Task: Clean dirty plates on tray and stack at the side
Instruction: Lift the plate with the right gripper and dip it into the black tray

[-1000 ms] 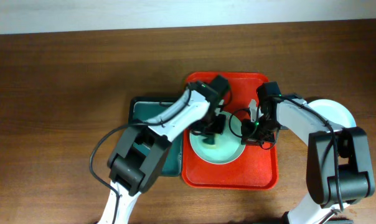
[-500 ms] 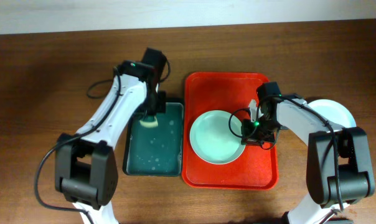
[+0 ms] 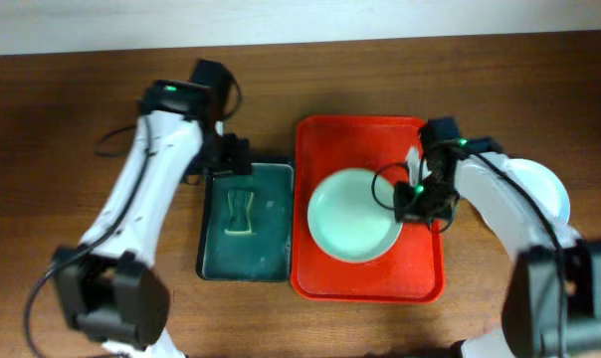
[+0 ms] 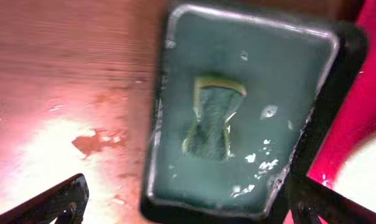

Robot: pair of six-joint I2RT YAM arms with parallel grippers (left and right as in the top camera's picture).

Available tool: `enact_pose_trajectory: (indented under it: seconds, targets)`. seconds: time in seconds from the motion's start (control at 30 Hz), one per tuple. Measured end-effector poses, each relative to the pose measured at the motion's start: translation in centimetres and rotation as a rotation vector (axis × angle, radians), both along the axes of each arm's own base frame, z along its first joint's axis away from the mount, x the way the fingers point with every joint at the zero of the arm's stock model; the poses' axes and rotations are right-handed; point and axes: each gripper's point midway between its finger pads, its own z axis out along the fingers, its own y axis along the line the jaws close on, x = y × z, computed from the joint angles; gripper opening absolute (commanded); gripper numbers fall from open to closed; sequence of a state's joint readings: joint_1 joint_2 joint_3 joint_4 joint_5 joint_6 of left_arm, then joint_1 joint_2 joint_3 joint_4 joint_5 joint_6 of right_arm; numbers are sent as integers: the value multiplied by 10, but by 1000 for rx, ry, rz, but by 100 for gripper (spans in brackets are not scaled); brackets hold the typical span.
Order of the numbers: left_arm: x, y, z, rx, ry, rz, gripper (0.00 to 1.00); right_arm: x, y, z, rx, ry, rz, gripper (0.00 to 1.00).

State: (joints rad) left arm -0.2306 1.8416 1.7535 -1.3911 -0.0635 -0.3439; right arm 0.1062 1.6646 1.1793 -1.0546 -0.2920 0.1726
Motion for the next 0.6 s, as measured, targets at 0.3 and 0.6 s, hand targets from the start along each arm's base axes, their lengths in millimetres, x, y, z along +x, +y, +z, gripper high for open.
enact_pose_trajectory:
  seconds: [0.3,0.6]
  targets:
    - [-28,71,61,-15,-108,192,99,29,121,64,7,-387,270,4]
    - [-28,71,61,-14,-108,193,99,28,179,54,-281,-636,406,4]
